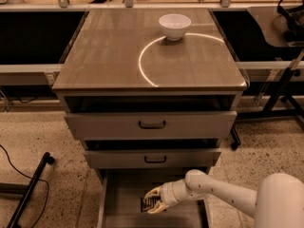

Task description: Pick rxbar chocolate from bottom drawer and place on counter

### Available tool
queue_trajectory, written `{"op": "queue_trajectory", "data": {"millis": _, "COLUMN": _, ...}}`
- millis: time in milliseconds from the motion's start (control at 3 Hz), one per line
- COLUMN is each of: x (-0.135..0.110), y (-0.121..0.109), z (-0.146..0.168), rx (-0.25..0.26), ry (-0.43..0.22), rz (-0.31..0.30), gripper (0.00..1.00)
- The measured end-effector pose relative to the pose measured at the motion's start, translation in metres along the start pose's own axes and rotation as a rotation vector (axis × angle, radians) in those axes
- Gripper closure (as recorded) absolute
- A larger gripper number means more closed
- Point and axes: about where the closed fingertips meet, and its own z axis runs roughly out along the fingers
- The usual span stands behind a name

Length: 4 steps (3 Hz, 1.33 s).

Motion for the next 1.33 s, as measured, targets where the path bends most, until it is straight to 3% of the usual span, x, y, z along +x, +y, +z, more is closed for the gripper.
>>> {"op": "queue_trajectory", "data": {"millis": 333, "x": -0.023, "y": -0.008, "z": -0.043, "rx": -0.009, "ry": -0.044, "rz": -0.054, "gripper": 1.0}}
{"op": "queue_trajectory", "data": {"millis": 667, "x": -0.023, "y": -0.008, "z": -0.043, "rx": -0.009, "ry": -0.044, "rz": -0.054, "gripper": 1.0}}
{"op": "queue_trajectory", "data": {"millis": 1000, "x": -0.043, "y": -0.007, "z": -0.058, "rx": -0.023, "ry": -0.041, "rz": -0.085, "gripper": 1.0}}
{"op": "queue_trajectory", "data": {"millis": 1333, "x": -0.1, "y": -0.006, "z": -0.101, "rx": -0.034, "ry": -0.017, "rz": -0.173, "gripper": 1.0}}
